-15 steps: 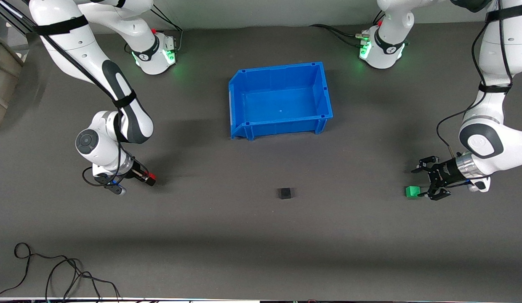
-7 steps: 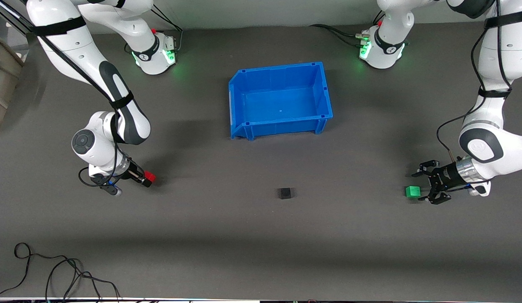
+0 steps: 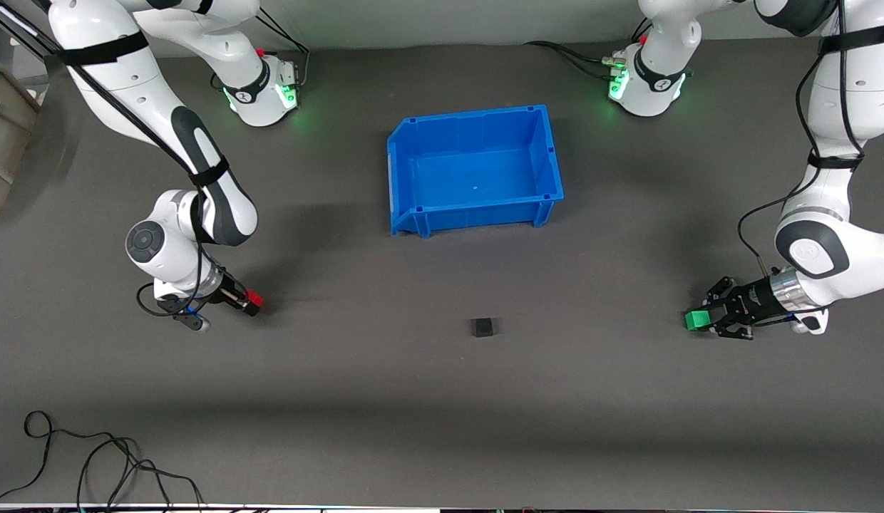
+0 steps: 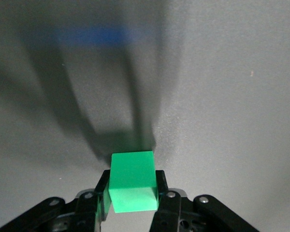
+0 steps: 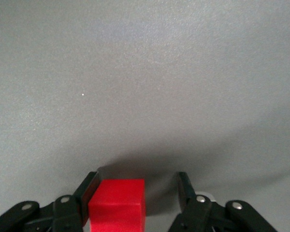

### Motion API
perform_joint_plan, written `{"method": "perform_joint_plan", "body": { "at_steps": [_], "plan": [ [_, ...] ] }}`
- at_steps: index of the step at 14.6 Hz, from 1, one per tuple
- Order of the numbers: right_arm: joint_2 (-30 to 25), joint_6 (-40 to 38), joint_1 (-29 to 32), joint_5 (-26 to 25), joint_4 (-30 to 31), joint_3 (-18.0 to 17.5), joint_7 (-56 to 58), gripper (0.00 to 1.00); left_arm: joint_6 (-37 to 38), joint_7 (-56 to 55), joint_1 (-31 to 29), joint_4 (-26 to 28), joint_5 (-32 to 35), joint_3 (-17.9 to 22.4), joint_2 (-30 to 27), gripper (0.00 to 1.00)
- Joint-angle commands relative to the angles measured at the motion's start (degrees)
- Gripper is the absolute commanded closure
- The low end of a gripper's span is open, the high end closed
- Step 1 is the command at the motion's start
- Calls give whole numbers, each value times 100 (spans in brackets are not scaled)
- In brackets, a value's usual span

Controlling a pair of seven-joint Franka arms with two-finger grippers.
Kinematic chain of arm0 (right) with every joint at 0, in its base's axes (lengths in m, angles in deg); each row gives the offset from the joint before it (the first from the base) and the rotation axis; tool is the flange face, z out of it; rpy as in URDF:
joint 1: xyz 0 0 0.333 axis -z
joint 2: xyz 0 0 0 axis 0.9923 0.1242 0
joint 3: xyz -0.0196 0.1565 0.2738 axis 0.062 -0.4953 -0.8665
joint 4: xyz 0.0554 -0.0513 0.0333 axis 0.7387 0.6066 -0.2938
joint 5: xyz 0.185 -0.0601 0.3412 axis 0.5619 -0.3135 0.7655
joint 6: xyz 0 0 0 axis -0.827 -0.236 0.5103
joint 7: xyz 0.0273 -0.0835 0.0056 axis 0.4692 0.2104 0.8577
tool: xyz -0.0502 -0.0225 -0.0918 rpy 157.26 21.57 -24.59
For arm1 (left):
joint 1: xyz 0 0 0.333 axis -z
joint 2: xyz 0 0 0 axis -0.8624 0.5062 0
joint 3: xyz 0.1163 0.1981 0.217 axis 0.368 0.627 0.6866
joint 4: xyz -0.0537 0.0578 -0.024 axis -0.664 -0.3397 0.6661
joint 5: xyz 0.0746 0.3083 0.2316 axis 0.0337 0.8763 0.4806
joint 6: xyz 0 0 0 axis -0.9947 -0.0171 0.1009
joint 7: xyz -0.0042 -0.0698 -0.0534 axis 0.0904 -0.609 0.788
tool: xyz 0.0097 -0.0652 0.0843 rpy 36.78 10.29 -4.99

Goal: Attach green and red cubes to black cube
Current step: 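Carry the red and green cubes toward the black cube with both grippers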

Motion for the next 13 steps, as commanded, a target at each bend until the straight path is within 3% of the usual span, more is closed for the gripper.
{"method": "perform_joint_plan", "body": {
  "at_steps": [1,5,9,13],
  "plan": [
    [62,94,-41,145,-69,-6,-19,26,-33,116,34,-59,-120,12,44,86],
    [71,94,-41,145,-87,-14,-28,26,186,-137,86,-313,-76,12,-96,88],
    [97,94,-41,154,-87,-32,-46,29,1371,-664,78,-805,108,29,-316,89],
    [97,94,-41,154,-104,-50,-54,29,1392,-1841,866,-894,319,12,-457,89]
  ]
}}
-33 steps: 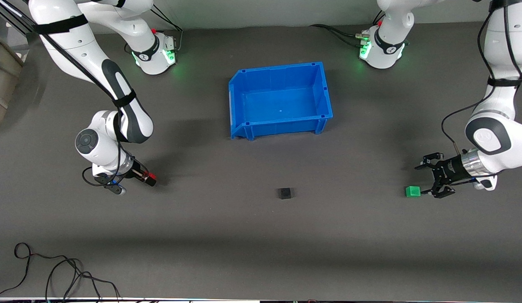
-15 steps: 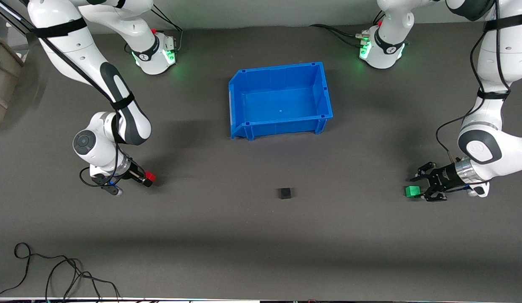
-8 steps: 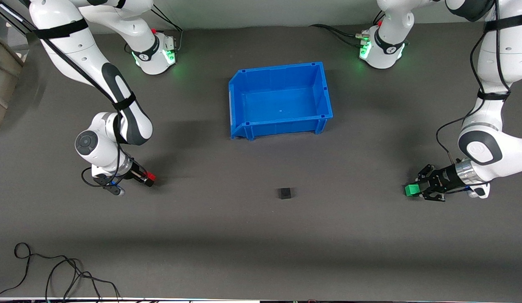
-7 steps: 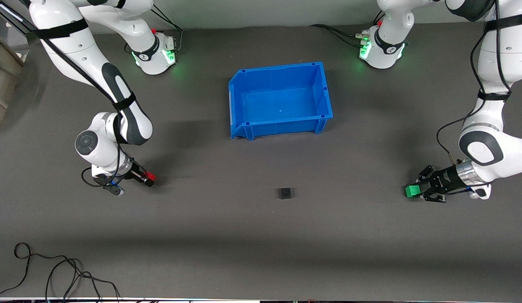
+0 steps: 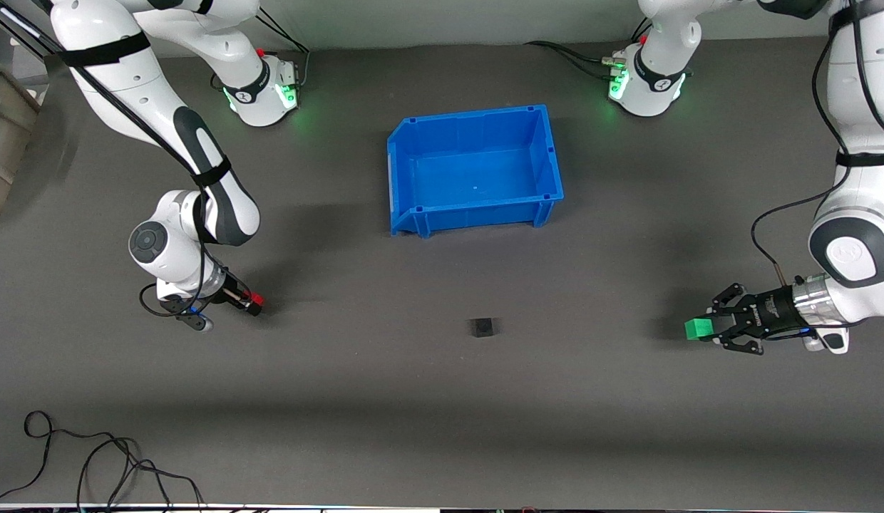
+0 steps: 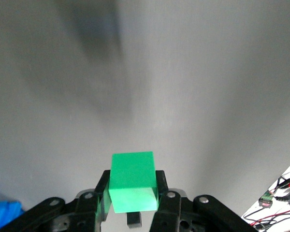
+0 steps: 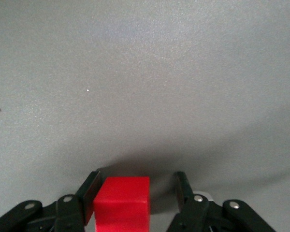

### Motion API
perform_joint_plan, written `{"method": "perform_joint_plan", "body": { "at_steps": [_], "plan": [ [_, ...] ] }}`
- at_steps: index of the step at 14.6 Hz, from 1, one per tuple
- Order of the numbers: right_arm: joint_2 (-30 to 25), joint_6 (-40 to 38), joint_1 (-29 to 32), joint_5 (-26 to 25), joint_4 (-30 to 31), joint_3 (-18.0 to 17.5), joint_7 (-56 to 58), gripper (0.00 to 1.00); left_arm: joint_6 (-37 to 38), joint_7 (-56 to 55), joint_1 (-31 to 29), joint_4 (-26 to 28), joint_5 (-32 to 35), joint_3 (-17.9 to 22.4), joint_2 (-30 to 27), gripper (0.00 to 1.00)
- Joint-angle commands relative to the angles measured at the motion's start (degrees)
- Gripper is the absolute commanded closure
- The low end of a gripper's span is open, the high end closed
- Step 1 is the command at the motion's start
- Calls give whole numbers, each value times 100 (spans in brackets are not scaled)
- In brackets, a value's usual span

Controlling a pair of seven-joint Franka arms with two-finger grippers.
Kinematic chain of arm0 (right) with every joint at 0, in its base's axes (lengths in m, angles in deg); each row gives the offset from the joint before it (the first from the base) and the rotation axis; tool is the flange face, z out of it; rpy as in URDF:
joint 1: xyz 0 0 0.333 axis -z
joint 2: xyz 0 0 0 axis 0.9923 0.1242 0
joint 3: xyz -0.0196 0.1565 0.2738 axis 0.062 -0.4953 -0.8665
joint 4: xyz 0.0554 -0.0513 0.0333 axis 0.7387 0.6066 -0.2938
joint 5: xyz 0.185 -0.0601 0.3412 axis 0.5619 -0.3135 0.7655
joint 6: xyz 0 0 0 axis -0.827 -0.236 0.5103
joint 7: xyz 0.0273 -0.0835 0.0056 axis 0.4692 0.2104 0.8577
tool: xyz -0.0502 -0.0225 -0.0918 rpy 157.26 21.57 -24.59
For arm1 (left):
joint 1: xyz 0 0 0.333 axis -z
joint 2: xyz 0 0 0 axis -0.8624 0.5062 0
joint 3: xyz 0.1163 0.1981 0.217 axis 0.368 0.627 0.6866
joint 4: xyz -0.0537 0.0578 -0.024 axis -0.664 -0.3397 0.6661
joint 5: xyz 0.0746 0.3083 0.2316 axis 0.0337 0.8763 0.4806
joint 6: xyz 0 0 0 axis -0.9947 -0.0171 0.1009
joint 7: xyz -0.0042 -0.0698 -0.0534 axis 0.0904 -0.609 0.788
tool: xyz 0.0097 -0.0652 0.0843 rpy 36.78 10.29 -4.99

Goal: Attach green and red cubes to black cube
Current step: 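Carry the red and green cubes toward the black cube with both grippers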

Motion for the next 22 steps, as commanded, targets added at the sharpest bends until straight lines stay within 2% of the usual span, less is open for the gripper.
{"method": "perform_joint_plan", "body": {
  "at_steps": [1,7,8,9,11,12,13,15,17,18,20,22],
  "plan": [
    [86,87,-33,149,-102,-16,-54,29,-100,-929,831,14,98,87,-98,89],
    [87,78,-42,175,-111,-25,-63,32,-1301,-2282,2255,40,37,69,7,90],
    [87,78,-42,202,-111,-25,-63,36,-1583,-2537,2475,32,19,60,86,90],
    [87,61,-42,211,-120,-25,-54,47,-1846,-2766,2694,40,28,60,165,90],
    [78,43,-42,211,-128,-25,-54,82,-2400,-3040,3073,32,28,60,402,90],
    [78,34,-51,211,-146,-25,-54,94,-2612,-3084,3223,32,28,60,525,90],
    [78,34,-59,211,-155,-25,-54,100,-2779,-3154,3346,23,19,60,639,90],
    [52,8,-77,219,-164,-25,-63,100,-3166,-3304,3548,23,28,60,833,90],
    [-18,-1,-112,263,-172,-34,-80,100,-3238,-3313,3584,-56,19,60,921,90],
    [-115,-53,-156,507,-251,-34,-228,100,-3238,-3322,3593,-74,19,60,939,90],
    [-177,-753,-471,1034,-714,-16,-745,100,-3238,-3427,3619,-179,36,34,1026,92],
    [-160,-1238,-516,1204,-1207,-25,-1666,100,-3238,-3454,3646,-433,19,-80,1211,93]
  ]
}}
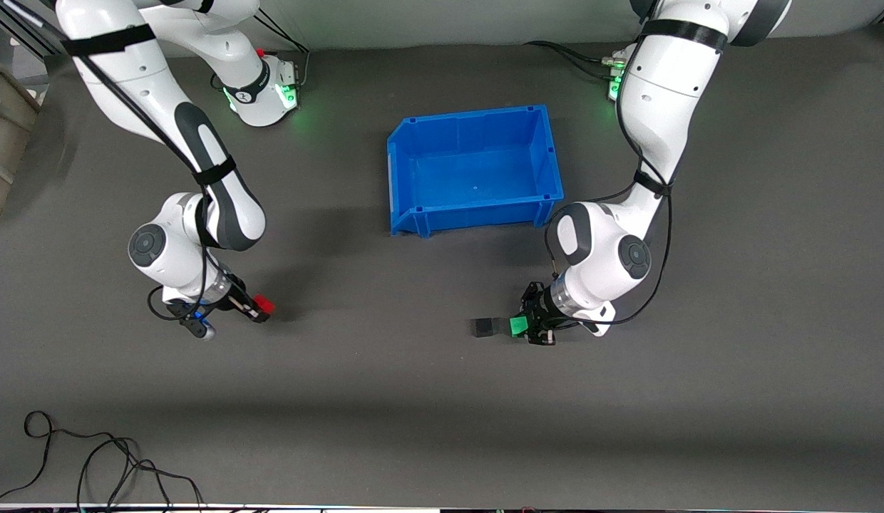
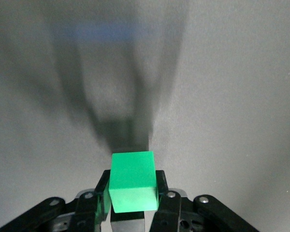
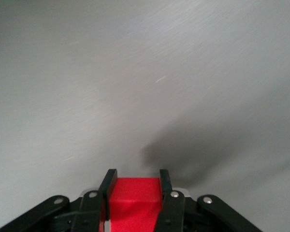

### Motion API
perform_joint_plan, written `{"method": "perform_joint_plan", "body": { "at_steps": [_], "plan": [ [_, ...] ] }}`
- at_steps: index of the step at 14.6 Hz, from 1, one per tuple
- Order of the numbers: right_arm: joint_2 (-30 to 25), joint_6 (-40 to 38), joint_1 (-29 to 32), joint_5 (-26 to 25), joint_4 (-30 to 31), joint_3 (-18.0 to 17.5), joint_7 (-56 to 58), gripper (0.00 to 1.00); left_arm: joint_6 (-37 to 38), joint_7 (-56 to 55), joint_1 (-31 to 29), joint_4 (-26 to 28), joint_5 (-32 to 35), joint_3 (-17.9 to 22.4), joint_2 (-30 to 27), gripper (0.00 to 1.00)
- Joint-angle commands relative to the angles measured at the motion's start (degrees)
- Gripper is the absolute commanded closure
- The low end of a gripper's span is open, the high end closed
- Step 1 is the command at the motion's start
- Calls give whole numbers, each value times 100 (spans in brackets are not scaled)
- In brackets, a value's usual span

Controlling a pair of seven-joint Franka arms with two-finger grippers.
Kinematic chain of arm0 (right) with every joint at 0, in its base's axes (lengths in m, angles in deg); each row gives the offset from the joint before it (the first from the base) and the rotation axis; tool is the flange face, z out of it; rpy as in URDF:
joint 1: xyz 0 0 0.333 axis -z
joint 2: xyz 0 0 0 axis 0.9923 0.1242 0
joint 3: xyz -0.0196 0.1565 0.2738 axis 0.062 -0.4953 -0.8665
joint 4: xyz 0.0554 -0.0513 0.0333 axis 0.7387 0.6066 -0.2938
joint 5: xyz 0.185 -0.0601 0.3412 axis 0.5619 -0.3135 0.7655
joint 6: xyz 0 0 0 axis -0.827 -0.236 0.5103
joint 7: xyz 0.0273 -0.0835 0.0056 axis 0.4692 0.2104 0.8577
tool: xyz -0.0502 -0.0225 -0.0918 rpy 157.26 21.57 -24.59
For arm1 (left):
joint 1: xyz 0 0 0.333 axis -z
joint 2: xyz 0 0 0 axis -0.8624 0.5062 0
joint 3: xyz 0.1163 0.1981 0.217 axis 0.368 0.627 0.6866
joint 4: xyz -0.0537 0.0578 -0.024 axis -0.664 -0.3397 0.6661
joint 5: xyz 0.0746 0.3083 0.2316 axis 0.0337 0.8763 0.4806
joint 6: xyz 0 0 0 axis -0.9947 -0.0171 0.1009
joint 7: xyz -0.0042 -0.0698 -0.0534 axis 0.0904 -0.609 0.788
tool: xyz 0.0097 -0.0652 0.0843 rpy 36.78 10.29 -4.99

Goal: Attach green and red cubes to black cube
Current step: 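Carry the red and green cubes toward the black cube with both grippers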

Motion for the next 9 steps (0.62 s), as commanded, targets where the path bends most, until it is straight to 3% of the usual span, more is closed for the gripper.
{"method": "perform_joint_plan", "body": {
  "at_steps": [1,6,9],
  "plan": [
    [-25,-703,-220,226,-683,16,-1156,100,6,-222,127,-455,17,-14,328,93],
    [422,-994,-791,244,-1737,7,-2800,100,6,-240,153,-544,52,-32,417,93],
    [1072,-1390,-1108,331,-2870,7,-4346,100,6,-249,171,-553,44,-32,417,93]
  ]
}}
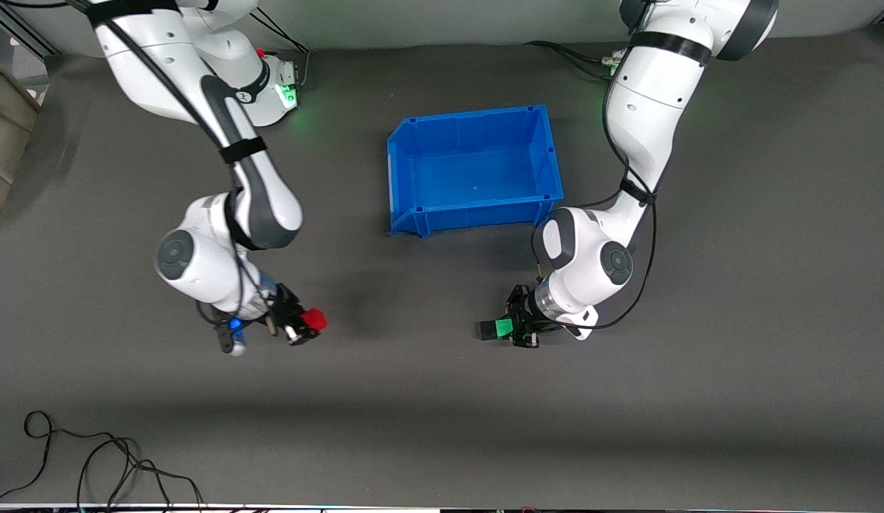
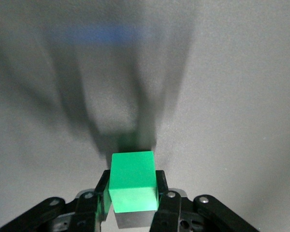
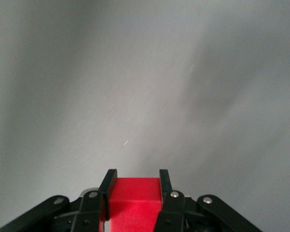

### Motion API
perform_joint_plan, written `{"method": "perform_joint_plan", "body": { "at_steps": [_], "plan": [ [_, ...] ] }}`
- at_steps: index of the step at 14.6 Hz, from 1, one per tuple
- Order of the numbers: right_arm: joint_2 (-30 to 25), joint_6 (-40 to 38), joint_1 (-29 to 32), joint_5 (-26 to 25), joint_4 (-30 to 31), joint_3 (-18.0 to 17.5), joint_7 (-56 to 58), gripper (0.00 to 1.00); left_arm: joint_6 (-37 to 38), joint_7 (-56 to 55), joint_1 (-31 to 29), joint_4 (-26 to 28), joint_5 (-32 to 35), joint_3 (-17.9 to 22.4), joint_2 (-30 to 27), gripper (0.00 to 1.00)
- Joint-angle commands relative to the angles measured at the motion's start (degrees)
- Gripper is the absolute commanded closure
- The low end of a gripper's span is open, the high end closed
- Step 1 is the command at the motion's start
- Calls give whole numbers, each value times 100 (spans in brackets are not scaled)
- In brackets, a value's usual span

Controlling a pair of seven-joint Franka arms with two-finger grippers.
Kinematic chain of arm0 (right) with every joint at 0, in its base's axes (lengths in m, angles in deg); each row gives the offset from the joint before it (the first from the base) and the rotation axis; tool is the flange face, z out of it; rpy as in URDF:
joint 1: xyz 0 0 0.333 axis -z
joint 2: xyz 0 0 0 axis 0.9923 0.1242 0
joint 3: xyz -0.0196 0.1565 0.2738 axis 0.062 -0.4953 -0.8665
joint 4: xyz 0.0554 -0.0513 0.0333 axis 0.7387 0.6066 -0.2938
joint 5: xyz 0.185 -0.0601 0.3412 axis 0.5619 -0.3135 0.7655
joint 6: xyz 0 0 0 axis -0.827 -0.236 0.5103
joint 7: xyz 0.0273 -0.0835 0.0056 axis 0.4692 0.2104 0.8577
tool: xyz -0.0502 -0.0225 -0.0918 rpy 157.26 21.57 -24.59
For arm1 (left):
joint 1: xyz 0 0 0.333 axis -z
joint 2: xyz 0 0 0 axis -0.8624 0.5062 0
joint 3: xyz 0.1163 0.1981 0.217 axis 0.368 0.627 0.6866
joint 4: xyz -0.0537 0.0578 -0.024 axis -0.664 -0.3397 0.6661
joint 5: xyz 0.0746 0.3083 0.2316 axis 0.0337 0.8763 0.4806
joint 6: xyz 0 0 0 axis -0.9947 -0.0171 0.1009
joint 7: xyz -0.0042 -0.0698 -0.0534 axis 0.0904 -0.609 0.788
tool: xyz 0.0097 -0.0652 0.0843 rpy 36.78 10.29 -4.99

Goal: Attach green and red cubes to black cube
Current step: 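Carry the red and green cubes toward the black cube with both grippers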

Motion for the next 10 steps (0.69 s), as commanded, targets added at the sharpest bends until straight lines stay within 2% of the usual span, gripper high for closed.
{"method": "perform_joint_plan", "body": {
  "at_steps": [1,4,8,10],
  "plan": [
    [864,-377,-350,171,-1295,57,-1278,100,15,-168,108,-153,32,48,67,93],
    [1304,-387,-640,110,-1833,57,-2456,100,41,-159,126,-197,50,14,58,93],
    [1770,-378,-1159,-40,-2255,109,-4012,100,15,-124,213,-197,67,-39,66,93],
    [1999,-386,-1213,-573,-2519,83,-4864,100,24,-72,214,-180,76,-39,67,91]
  ]
}}
